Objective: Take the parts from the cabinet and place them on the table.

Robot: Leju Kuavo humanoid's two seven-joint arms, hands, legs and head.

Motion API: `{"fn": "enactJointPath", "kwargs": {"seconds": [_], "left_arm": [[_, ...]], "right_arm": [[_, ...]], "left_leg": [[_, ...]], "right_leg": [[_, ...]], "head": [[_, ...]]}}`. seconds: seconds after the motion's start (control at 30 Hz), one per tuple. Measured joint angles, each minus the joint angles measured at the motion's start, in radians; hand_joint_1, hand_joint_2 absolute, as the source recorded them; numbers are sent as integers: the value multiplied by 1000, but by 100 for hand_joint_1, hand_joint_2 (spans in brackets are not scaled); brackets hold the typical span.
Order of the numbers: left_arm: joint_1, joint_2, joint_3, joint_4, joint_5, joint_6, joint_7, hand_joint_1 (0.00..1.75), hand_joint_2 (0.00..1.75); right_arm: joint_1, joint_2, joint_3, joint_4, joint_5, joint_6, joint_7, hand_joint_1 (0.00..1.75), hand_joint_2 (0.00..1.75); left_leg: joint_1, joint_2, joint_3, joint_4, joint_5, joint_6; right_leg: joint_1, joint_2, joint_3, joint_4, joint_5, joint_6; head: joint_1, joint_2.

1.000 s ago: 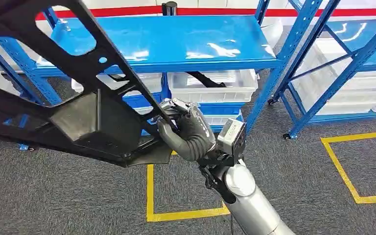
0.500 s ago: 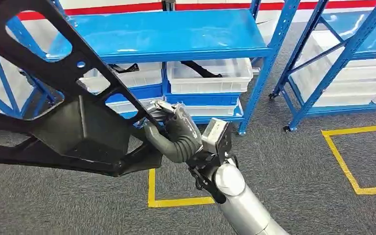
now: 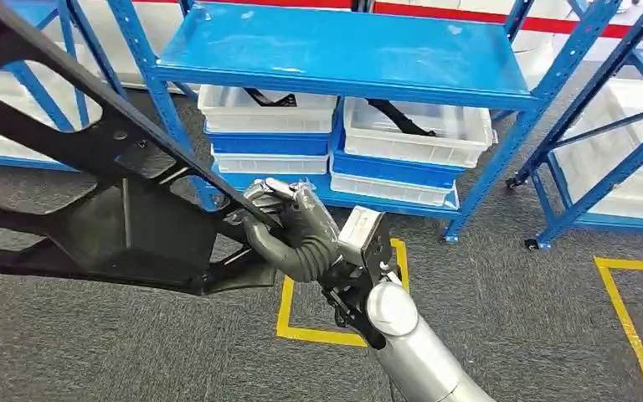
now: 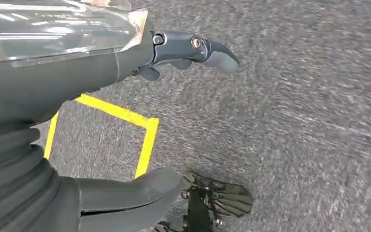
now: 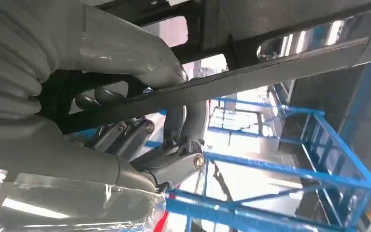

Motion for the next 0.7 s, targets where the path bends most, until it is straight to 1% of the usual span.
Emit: {"fn": "enactJointPath", "kwargs": {"seconds": [0.03,0.07,0.1,0.13,0.17,0.2,0.23,0.27,0.3,0.33,0.37,0.4,0.43,0.47,0.5,0.53,0.57,0.6,0.63,0.67,0.7], "left_arm": [[0,0,0,0,-1,0,0,0,175],[0,-1,0,0,-2,0,0,0,175],[-1,-1,0,0,-3,0,0,0,175],[-2,-1,0,0,-3,0,1,0,175],[-1,-1,0,0,-3,0,1,0,175],[2,-1,0,0,-3,0,1,0,175],[5,-1,0,0,-3,-2,1,0,175],[6,2,0,0,-1,-3,1,0,175],[7,-2,0,1,1,-10,1,0,175],[6,-3,0,0,2,-11,0,0,175],[4,-3,0,0,4,-13,0,0,175],[3,-3,0,0,5,-14,0,0,175],[4,-3,0,0,5,-18,0,0,175],[6,-3,0,0,5,-22,-1,0,175],[8,-3,0,0,5,-23,-2,0,175],[8,-2,0,0,4,-25,-3,0,175],[8,-1,0,0,1,-32,-4,0,175],[6,0,0,0,-2,-36,-4,0,175],[3,0,0,0,-5,-42,-5,0,175],[2,0,0,0,-10,-43,-5,0,175],[3,0,0,0,-12,-44,-5,0,175]], "right_arm": [[-1,0,1,0,0,0,0,175,175],[-3,0,2,0,0,0,0,175,175],[-3,0,3,0,0,0,0,175,175],[-2,-1,5,0,1,2,-2,175,175],[0,-1,5,2,1,3,-3,175,175],[0,-1,6,5,1,5,-6,175,175],[1,0,8,6,2,5,-9,175,175],[0,0,10,7,3,7,-13,175,175],[0,2,11,8,4,7,-17,175,175],[1,2,11,8,4,7,-23,175,175],[6,1,12,9,6,7,-27,175,175],[12,-1,12,10,8,7,-32,175,175],[18,-3,12,13,8,7,-34,175,175],[25,-3,12,13,9,5,-36,175,175],[28,-3,13,13,10,4,-37,175,175],[29,-3,14,13,10,2,-39,175,175],[29,-2,15,13,12,0,-41,175,175],[29,-2,15,11,13,-3,-42,175,175],[28,-3,15,9,15,-7,-43,175,175],[30,-5,15,8,17,-10,-43,175,175],[31,-6,16,6,19,-11,-43,175,175]], "left_leg": [[0,-14,-1,0,3,-3],[0,-26,-2,1,6,-8],[-5,-36,-7,4,10,-14],[-6,-47,-14,5,14,-20],[-4,-52,-19,5,19,-27],[0,-59,-22,2,24,-34],[1,-70,-27,1,30,-44],[3,-52,-34,8,23,-45],[-4,-10,-45,32,-2,-48],[-2,17,-70,95,-46,-52],[0,30,-105,179,-89,-55],[0,37,-137,254,-121,-58],[0,40,-157,306,-137,-59],[0,41,-152,307,-127,-58],[0,42,-126,266,-102,-56],[-1,48,-78,184,-62,-51],[-2,67,-22,86,-23,-46],[-7,115,11,20,-21,-41],[-18,123,14,11,-20,-31],[-20,108,9,13,-20,-26],[-23,100,6,13,-19,-23]], "right_leg": [[-2,5,53,-97,37,8],[-5,33,108,-199,71,13],[-8,77,129,-249,71,6],[-8,67,127,-250,76,-1],[-5,59,128,-247,79,-5],[-1,54,125,-242,80,-7],[-2,43,124,-245,87,-18],[-18,30,122,-251,94,-27],[-13,23,120,-250,96,-30],[-13,11,119,-250,99,-39],[-9,-3,118,-250,98,-39],[-6,-16,116,-249,98,-39],[-5,-29,114,-249,98,-39],[-3,-42,114,-249,98,-39],[-3,-52,114,-249,98,-39],[-2,-61,115,-249,97,-39],[-2,-70,116,-249,96,-40],[4,-76,117,-249,94,-37],[18,-85,112,-244,91,-33],[17,-91,112,-245,92,-32],[17,-101,112,-246,91,-31]], "head": [[0,0],[0,0],[0,0],[-1,0],[-1,0],[0,0],[-1,0],[0,0],[-4,0],[-9,0],[-8,0],[-9,0],[-9,0],[-9,0],[-9,0],[-8,0],[-9,0],[-8,0],[-8,0],[-5,0],[-6,0]]}}
